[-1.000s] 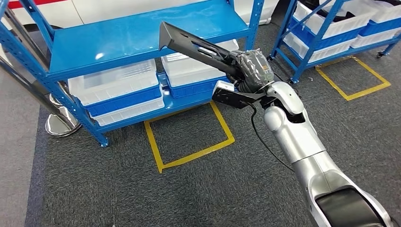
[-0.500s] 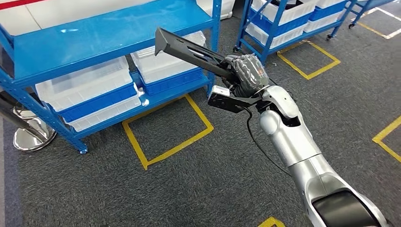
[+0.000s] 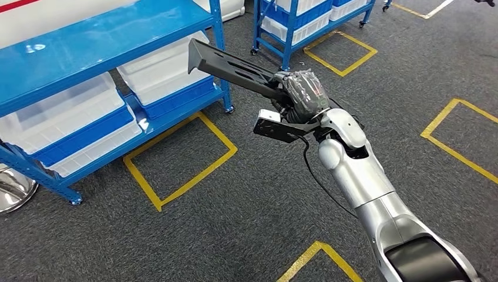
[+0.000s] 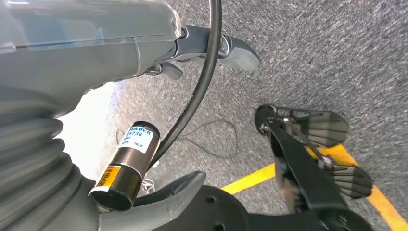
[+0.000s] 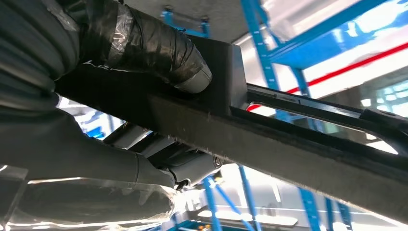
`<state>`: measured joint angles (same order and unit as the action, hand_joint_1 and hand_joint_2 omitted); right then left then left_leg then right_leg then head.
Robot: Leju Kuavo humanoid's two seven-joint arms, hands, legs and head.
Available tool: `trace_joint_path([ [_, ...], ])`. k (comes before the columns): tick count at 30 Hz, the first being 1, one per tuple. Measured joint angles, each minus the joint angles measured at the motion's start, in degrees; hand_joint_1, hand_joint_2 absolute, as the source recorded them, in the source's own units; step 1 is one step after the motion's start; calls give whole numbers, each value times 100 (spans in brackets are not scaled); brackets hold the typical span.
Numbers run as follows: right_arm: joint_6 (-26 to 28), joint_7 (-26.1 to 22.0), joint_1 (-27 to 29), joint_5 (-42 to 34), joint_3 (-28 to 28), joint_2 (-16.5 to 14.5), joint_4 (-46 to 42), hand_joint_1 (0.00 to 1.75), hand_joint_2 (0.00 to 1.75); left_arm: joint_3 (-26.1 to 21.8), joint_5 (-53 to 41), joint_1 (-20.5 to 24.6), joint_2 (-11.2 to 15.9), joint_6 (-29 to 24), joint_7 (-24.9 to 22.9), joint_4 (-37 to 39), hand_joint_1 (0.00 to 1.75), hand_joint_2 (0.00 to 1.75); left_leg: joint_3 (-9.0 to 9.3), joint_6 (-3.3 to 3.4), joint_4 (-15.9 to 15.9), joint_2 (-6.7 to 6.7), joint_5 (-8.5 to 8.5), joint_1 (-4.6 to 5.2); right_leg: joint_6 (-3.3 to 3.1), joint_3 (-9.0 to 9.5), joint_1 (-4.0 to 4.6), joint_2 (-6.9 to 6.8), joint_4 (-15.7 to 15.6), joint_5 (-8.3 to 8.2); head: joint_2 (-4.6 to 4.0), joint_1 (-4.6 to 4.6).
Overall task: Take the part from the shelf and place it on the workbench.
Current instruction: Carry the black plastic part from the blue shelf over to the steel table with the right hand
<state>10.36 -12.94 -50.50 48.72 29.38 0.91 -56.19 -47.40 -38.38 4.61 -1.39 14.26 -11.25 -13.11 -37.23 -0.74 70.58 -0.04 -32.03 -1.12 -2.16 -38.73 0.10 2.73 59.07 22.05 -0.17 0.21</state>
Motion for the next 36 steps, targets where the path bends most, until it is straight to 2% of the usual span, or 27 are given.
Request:
trace_joint_path([
  [2,0,9,-8,0,2,-1,3,175,175,-10,1,5,6,4,10,0,0,175,521,70,-803,-213,201,3,32,-102,2,135,20,-93,0,2],
  [3,1,11,-9,0,2,-3,2,175,175,-11,1,4,9,8,14,0,0,175,688,84,-1081,-314,248,6,61,-139,-5,196,16,-144,0,1],
  [4,1,14,-9,0,3,-5,2,175,175,-13,2,3,11,11,18,0,0,175,768,90,-1234,-389,264,14,96,-167,-21,253,3,-200,0,3],
  [5,2,15,-8,0,4,-7,3,175,175,-15,2,3,11,14,21,0,0,175,782,80,-1279,-378,293,25,137,-187,-32,316,-20,-261,0,2],
  [6,2,16,-3,0,5,-2,5,175,175,-17,2,8,5,16,22,2,0,175,766,90,-1298,-323,345,19,176,-204,-37,358,-49,-306,0,1],
  [7,2,17,-4,0,6,5,8,175,175,-19,2,18,2,16,24,3,0,175,747,112,-1332,-254,400,12,206,-232,-35,319,-48,-294,0,4],
  [8,2,20,-10,1,6,13,12,175,175,-20,4,28,-2,15,28,5,0,175,720,145,-1368,-176,454,3,237,-280,-29,212,24,-189,0,12],
  [9,2,22,-17,1,6,21,16,175,175,-22,16,32,-5,16,37,7,0,175,680,184,-1399,-95,507,-7,270,-356,-31,59,208,14,0,18],
  [11,2,31,-27,1,7,22,19,175,175,-41,61,24,-3,20,67,7,0,175,586,230,-1405,58,576,8,349,-560,-74,-193,910,550,0,27],
  [12,3,35,-27,0,7,22,20,175,175,-57,88,19,-3,22,86,7,0,175,538,233,-1400,139,605,10,387,-650,-101,-234,1290,713,0,25],
  [13,3,41,-24,0,8,22,22,175,175,-76,107,16,-3,23,104,7,0,175,493,225,-1392,221,634,10,423,-685,-129,-251,1562,728,0,25],
  [15,2,51,-25,1,9,22,25,175,175,-103,123,22,-3,24,140,7,0,175,412,201,-1366,364,675,9,476,-512,-181,-288,1577,461,0,25],
  [16,2,57,-30,1,10,23,25,175,175,-111,127,29,-3,25,152,7,0,175,383,184,-1343,430,686,7,487,-249,-197,-364,1252,322,0,25],
  [17,1,65,-39,2,10,23,23,175,175,-115,132,34,-3,25,162,7,0,175,357,159,-1320,486,691,11,482,43,-175,-474,859,299,0,25],
  [19,-3,76,-72,3,10,19,18,175,175,-128,149,40,-7,26,168,7,0,175,333,86,-1290,602,714,18,399,474,-95,-648,171,402,0,24],
  [21,-10,80,-99,4,10,15,15,175,175,-154,160,51,-18,26,168,7,0,175,326,4,-1293,721,753,11,285,507,-27,-603,-11,460,0,22],
  [22,-13,80,-104,4,10,17,16,175,175,-168,161,57,-26,26,168,7,0,175,314,-32,-1276,697,732,-3,234,494,-26,-548,-47,435,0,21],
  [23,-15,82,-109,5,11,18,17,175,175,-180,162,60,-37,26,167,7,0,175,276,-57,-1202,582,651,-22,175,478,-34,-493,-72,400,0,20],
  [24,-17,84,-114,5,12,15,17,175,175,-189,163,58,-45,28,167,7,0,175,199,-70,-1023,423,500,-35,117,462,-45,-441,-98,362,0,19],
  [26,-22,85,-119,7,33,1,20,175,175,-202,163,33,-52,30,167,7,0,175,-75,-70,-349,111,83,-41,36,409,-40,-327,-105,307,0,15],
  [27,-25,83,-115,7,52,-6,23,175,175,-205,163,21,-52,29,166,7,0,175,-218,-68,19,62,-74,-35,16,378,-24,-261,-94,289,0,14],
  [28,-29,82,-110,7,72,-9,28,175,175,-208,164,11,-52,25,165,7,0,175,-307,-66,267,41,-135,-29,6,347,-8,-186,-76,275,0,15],
  [29,-32,83,-108,7,86,-8,33,175,175,-210,167,7,-52,21,164,7,0,175,-307,-58,322,34,-86,-26,3,315,3,-108,-48,265,0,14],
  [31,-35,88,-109,7,95,-8,37,175,175,-216,173,8,-52,17,162,7,0,175,-18,-28,-173,-28,245,-26,10,254,6,44,27,258,0,14],
  [33,-36,91,-122,7,96,-10,37,175,175,-228,179,10,-51,17,159,7,0,175,343,-1,-806,-239,439,-30,43,185,1,175,99,247,0,16],
  [35,-37,92,-136,10,98,-17,37,175,175,-243,185,16,-50,15,151,7,0,175,471,5,-1054,-356,414,-26,116,111,-16,300,132,205,0,19],
  [36,-37,94,-139,13,99,-19,37,175,175,-249,187,22,-50,8,145,7,0,175,472,12,-1096,-319,424,-21,160,84,-23,367,129,175,0,19],
])
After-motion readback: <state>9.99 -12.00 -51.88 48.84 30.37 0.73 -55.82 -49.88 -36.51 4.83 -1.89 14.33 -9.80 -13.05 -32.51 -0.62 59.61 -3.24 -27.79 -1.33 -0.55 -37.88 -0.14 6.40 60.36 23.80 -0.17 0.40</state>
